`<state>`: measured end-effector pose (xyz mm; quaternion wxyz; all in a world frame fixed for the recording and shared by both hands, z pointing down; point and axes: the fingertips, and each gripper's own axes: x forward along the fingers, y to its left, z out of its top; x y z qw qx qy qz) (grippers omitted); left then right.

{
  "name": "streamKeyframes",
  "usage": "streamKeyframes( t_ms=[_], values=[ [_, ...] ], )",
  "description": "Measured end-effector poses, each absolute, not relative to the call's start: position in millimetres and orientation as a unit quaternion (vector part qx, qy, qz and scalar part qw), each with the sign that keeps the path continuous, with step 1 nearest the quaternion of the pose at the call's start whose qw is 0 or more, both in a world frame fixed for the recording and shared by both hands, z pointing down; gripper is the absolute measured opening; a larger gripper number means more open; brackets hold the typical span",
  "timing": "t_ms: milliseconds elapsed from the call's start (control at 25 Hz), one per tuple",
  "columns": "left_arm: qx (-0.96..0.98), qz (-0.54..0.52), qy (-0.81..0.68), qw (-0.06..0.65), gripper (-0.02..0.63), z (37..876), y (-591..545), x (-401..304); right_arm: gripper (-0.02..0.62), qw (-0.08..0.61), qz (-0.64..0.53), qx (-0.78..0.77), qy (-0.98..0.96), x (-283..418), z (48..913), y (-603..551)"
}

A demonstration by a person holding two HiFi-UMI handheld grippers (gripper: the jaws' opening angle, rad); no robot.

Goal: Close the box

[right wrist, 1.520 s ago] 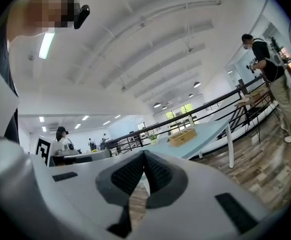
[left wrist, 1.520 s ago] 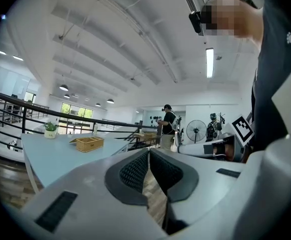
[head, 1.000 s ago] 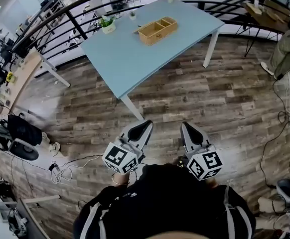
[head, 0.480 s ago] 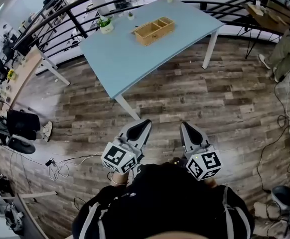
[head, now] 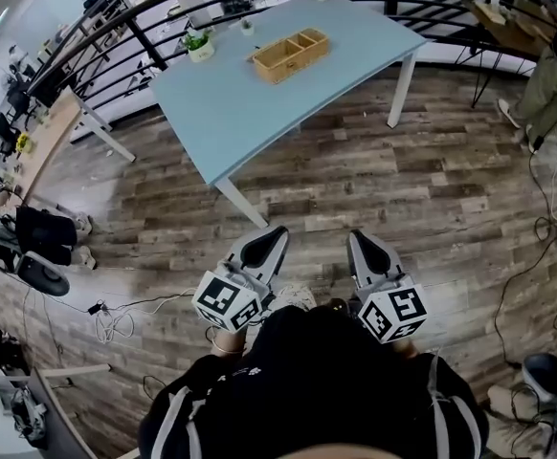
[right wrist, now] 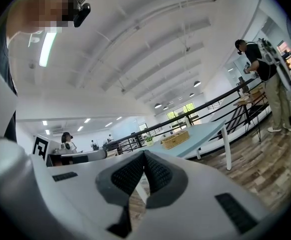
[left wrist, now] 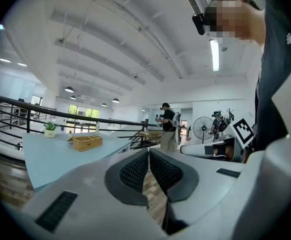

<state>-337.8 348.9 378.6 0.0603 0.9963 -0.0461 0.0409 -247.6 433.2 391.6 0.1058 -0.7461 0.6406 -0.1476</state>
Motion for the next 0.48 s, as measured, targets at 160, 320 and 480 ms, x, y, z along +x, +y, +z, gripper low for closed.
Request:
streamKeyframes(
  t_ms=[160,320,480],
  values=[
    [0.997,0.035,-0.042,0.062,0.021,377.7,346.8,-327.7,0.0,0.104,-0.152,-0.751,0.634,-240.3,394.8,434.7],
    [0.997,0.031,-0.029,0.068,0.021,378.7,343.5,-312.8,0.0,0.1,-0.153,-0.758,0.626,-227.6,396.0,431.3],
    [0.997,0.03,-0.013,0.066,0.021,379.9,330.5,-295.0,0.0,0.097,-0.145,-0.768,0.617,-213.2,393.7,421.4]
  ],
)
